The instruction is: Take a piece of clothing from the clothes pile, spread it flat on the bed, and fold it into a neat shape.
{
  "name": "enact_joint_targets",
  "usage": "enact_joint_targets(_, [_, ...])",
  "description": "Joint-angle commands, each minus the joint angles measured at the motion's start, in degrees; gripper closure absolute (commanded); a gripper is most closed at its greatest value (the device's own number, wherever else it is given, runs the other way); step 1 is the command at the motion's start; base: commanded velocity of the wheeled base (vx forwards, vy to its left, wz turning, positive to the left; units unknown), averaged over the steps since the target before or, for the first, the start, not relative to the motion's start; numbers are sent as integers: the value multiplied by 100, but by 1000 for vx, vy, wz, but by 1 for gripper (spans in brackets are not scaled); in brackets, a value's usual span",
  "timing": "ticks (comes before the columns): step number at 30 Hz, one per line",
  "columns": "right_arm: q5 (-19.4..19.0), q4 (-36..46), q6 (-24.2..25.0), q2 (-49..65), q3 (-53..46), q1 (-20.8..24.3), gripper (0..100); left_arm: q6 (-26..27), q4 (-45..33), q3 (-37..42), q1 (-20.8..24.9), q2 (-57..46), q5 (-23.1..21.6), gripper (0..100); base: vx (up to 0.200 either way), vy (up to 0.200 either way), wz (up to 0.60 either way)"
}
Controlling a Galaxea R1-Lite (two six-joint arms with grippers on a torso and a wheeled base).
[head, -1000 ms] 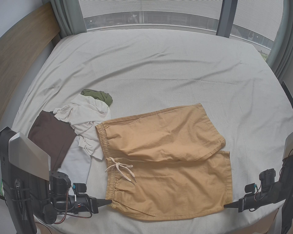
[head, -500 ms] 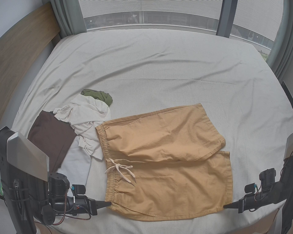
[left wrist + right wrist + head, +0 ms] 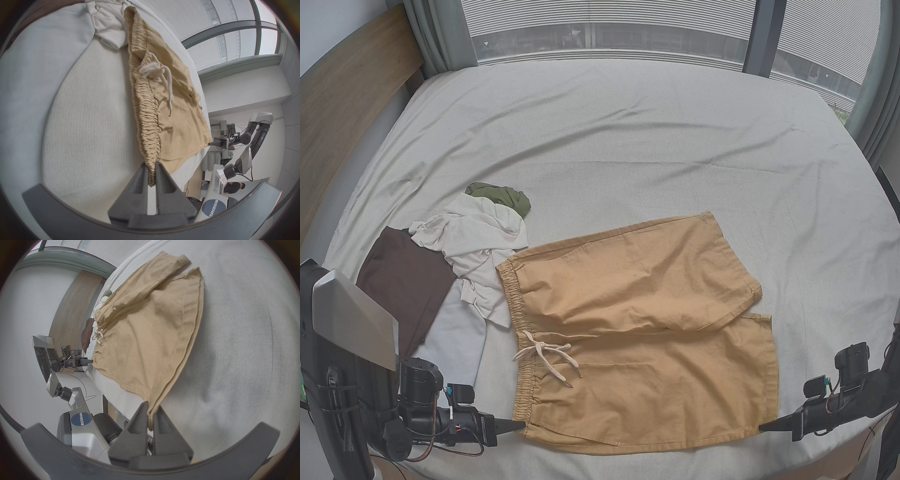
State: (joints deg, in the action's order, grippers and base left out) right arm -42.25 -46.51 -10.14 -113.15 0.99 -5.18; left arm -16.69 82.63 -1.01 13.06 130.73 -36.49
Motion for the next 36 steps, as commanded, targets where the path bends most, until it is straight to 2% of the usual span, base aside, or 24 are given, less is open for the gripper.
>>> enact_joint_targets(1, [-2,274,-14,522,-99,140,100,210,-309,101,-22,-180,-16,100,0,0,0])
enact_joint_targets(7, [-2,502,-172,645,-99,140,100,614,-1065,101,-269,-645,-421,100,0,0,0])
enact_joint_targets(11, [-2,502,-172,663,-81,123,100,693,-1108,101,-427,-812,-544,100,0,0,0])
enact_joint_targets(18, [-20,493,-163,1023,147,-18,100,588,-405,101,-497,-786,-676,100,0,0,0])
enact_joint_targets(21, [-134,458,-128,1102,270,-36,100,447,-177,101,-444,-786,-702,100,0,0,0])
enact_joint_targets(24, [-459,441,-14,1164,473,-36,100,236,157,101,-400,-777,-702,100,0,0,0])
enact_joint_targets(29, [-512,406,206,1182,727,-18,100,-89,623,101,-356,-777,-702,100,0,0,0])
enact_joint_targets(36, [-538,-78,540,1173,850,17,100,-159,641,40,-242,-821,-702,100,0,0,0])
